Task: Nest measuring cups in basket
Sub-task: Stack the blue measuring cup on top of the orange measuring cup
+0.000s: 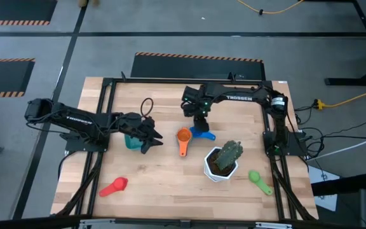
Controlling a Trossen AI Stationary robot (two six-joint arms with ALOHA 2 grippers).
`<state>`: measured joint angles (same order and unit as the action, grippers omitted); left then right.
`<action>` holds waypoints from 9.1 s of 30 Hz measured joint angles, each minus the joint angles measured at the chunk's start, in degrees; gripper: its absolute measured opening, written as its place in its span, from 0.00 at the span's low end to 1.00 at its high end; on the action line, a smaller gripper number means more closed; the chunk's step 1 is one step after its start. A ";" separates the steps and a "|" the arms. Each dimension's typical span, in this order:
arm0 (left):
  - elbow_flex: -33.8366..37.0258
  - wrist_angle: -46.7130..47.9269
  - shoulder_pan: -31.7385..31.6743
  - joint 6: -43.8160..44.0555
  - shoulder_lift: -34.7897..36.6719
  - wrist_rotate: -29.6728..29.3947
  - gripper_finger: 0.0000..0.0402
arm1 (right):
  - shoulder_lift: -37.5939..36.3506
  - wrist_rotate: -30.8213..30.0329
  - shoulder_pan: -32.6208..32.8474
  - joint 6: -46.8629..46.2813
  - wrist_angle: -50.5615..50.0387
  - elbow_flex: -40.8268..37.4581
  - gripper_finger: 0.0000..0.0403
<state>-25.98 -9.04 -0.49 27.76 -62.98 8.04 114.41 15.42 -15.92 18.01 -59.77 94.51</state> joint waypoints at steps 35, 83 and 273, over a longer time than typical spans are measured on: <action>0.00 0.00 1.05 0.01 0.00 -3.16 0.45 | 0.02 -0.37 -1.90 -10.26 20.28 -17.10 0.34; -0.02 -11.60 -2.15 2.01 0.00 -29.76 0.45 | 0.04 -23.98 1.27 -16.92 8.92 3.19 0.04; -30.21 -5.60 -24.16 12.60 -41.24 45.43 0.02 | -62.05 -25.83 12.48 -23.98 31.76 -50.57 0.29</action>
<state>-56.18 -14.63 -24.64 40.36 -104.22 53.47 52.36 -10.41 -3.44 -5.98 -28.01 43.94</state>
